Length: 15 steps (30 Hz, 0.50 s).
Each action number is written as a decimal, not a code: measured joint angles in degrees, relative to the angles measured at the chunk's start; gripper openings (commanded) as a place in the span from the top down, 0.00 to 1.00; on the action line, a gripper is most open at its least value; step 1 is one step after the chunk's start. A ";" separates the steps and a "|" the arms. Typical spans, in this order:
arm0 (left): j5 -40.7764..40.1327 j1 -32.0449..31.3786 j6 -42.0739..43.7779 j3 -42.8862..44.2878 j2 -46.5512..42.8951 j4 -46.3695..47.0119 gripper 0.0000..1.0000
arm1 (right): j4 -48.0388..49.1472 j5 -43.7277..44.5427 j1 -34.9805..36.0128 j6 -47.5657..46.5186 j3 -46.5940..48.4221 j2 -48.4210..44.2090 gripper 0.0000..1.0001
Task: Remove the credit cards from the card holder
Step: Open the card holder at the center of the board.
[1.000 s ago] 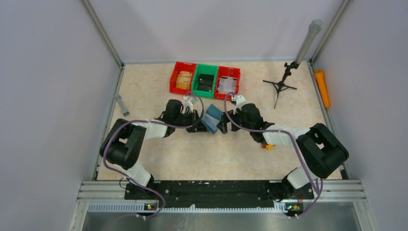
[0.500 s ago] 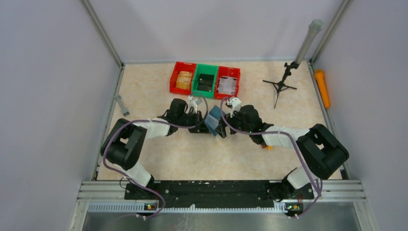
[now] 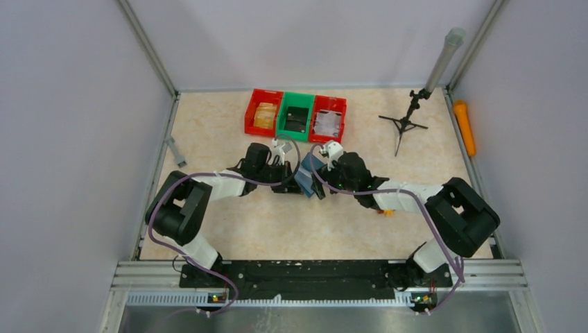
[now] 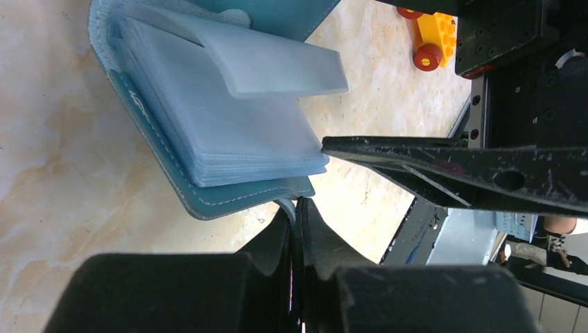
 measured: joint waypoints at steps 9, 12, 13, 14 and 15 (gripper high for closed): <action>-0.07 -0.04 0.11 0.00 0.00 -0.42 0.95 | 0.68 0.68 1.16 -0.98 0.00 -0.02 0.03; -0.07 -0.07 0.13 0.00 0.00 -0.42 0.95 | 1.66 0.24 1.16 -0.98 -0.22 -0.24 0.03; -0.07 -0.07 0.13 0.00 0.00 -0.42 0.95 | 2.12 -0.04 1.16 -0.98 -0.42 -0.50 0.03; -0.07 -0.09 0.13 0.00 0.00 -0.42 0.95 | 2.29 -0.20 1.18 -0.98 -0.52 -0.72 0.03; -0.07 -0.11 0.13 0.00 0.00 -0.42 0.95 | 2.38 -0.26 1.18 -0.98 -0.55 -0.85 0.03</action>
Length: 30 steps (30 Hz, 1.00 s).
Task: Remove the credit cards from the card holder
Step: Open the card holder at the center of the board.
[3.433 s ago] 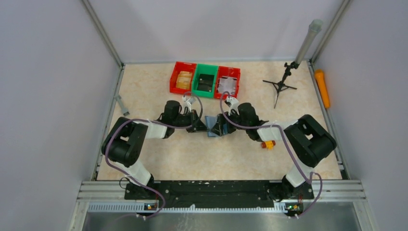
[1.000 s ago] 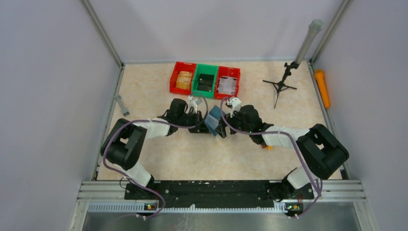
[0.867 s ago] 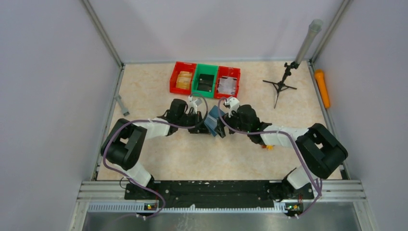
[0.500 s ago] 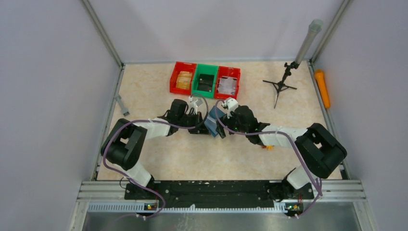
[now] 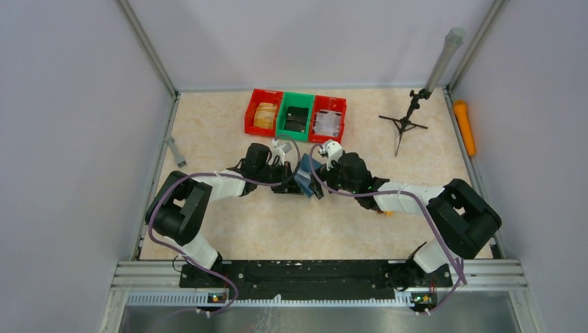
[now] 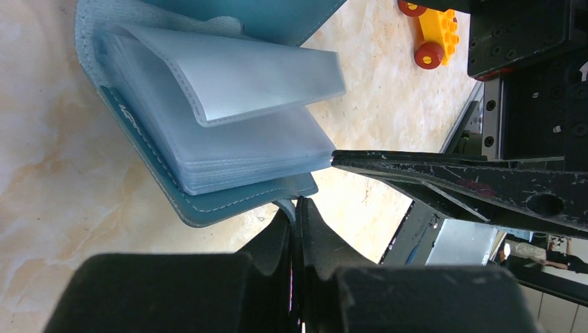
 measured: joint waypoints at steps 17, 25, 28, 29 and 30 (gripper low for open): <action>-0.13 -0.22 0.17 0.00 -0.02 0.00 0.95 | -0.33 -1.81 0.70 -1.53 0.13 0.17 0.02; -0.17 -0.22 0.20 0.00 -0.02 -0.02 0.95 | -3.96 2.56 3.21 -3.52 3.08 3.17 0.02; -0.50 -0.22 0.24 0.00 -0.02 -0.15 0.95 | -4.70 4.37 3.50 -3.65 3.87 3.98 0.02; -0.59 -0.22 0.24 0.00 -0.02 -0.15 0.95 | -4.85 4.72 3.52 -3.65 3.87 3.98 0.04; -0.61 -0.22 0.24 0.00 -0.02 -0.17 0.95 | -4.92 4.90 3.56 -3.61 3.87 3.98 0.07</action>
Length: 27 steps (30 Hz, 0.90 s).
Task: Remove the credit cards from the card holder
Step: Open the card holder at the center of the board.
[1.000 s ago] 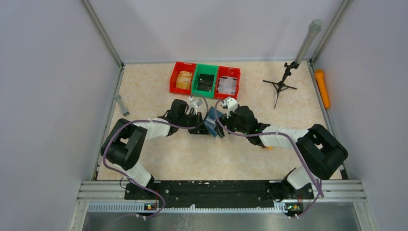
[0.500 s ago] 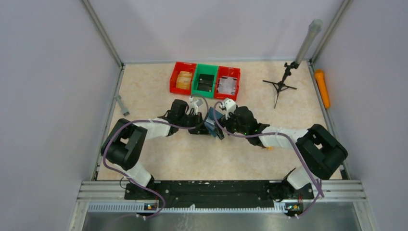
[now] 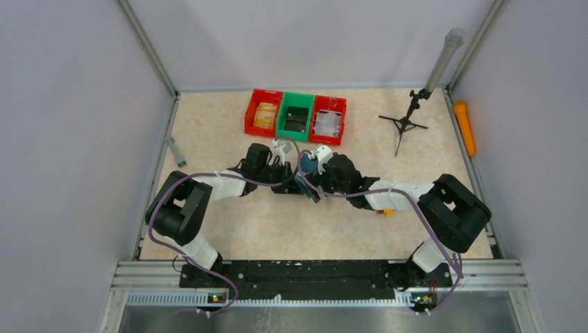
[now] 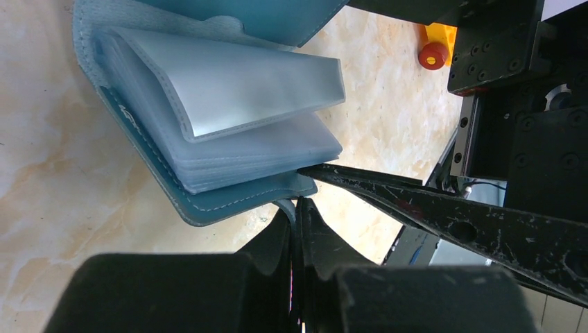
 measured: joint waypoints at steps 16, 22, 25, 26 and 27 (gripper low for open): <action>0.57 -2.19 1.53 1.77 0.02 -1.36 0.96 | 3.82 1.95 -4.94 7.08 -4.20 -4.92 0.24; -0.33 -4.61 4.02 4.46 0.04 -4.98 0.96 | 4.04 -1.75 -10.32 11.41 -4.20 -4.42 0.05; -2.49 -5.20 5.07 5.22 0.04 -6.99 0.95 | 3.61 -4.96 -11.39 12.81 -4.17 -2.91 0.04; -3.74 -5.25 5.42 5.38 0.04 -7.98 0.95 | 3.34 -5.92 -11.58 12.98 -4.17 -2.51 0.04; -5.35 -5.22 5.73 5.51 0.04 -9.07 0.95 | 3.15 -6.99 -11.67 13.29 -4.13 -2.03 0.03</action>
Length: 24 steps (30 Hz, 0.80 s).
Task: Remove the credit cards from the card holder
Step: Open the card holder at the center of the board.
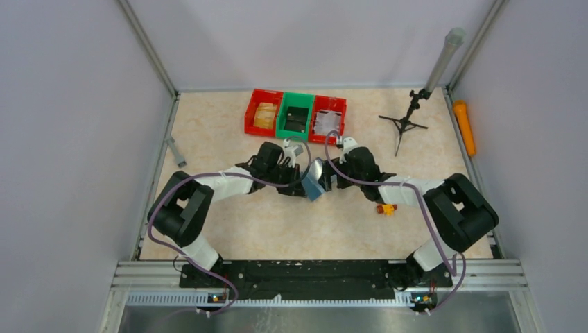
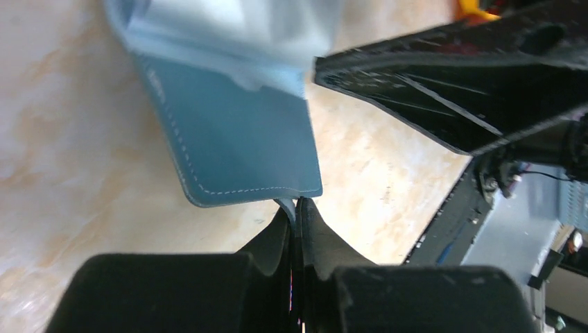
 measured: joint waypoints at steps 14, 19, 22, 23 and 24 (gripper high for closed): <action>-27.50 -1.95 2.82 7.74 4.07 -14.78 0.92 | 1.16 -9.70 -0.72 2.60 1.33 2.60 0.06; -36.85 -6.75 5.35 11.23 5.90 -18.43 0.94 | 5.42 -12.13 -1.86 4.81 -1.31 0.39 0.07; -37.73 -7.10 6.38 11.43 6.03 -18.67 0.94 | 7.72 -11.76 -3.82 7.08 -4.09 -2.34 0.13; -37.44 -7.10 6.82 11.43 6.03 -18.64 0.94 | 7.98 -11.15 -4.50 7.61 -4.74 -3.13 0.15; -37.18 -7.17 7.26 11.43 6.03 -18.62 0.95 | 8.39 -10.08 -5.29 8.50 -5.46 -4.07 0.17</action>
